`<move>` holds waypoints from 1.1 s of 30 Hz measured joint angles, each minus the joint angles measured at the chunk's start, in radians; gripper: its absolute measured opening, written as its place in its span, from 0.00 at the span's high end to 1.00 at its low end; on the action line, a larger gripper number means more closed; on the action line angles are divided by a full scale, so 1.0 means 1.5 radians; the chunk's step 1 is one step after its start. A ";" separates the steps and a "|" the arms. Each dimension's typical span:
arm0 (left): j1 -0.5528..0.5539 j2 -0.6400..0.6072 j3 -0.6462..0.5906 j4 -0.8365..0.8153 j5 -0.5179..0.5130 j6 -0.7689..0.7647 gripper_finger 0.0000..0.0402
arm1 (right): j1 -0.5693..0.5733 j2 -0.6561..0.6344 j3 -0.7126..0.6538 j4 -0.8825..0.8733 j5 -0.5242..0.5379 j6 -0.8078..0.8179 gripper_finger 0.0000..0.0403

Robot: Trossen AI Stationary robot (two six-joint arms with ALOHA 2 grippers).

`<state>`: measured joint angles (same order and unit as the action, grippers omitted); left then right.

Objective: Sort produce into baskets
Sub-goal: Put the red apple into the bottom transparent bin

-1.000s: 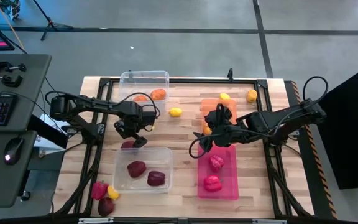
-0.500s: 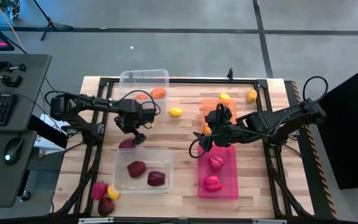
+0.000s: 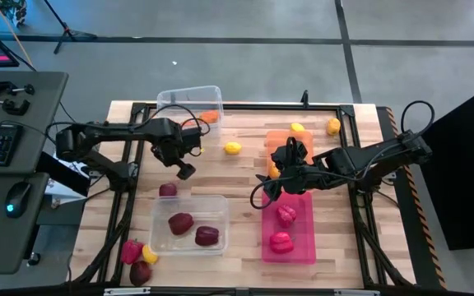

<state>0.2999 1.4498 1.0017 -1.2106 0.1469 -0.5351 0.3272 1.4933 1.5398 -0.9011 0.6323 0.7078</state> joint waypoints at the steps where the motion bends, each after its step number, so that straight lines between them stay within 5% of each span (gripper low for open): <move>1: -0.005 -0.008 0.000 -0.001 0.009 -0.010 0.01 | 0.000 0.000 0.000 0.000 0.000 0.000 0.04; 15: -0.163 -0.058 -0.043 -0.018 0.038 -0.129 0.01 | 0.000 0.000 0.000 0.000 0.000 0.000 0.04; 33: -0.175 -0.058 -0.137 0.037 0.031 -0.148 0.01 | 0.000 0.000 0.000 0.000 0.003 -0.001 0.04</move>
<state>0.0371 1.3628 0.7958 -1.1553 0.1936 -0.7567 0.3271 1.4933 1.5398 -0.9016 0.6361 0.7071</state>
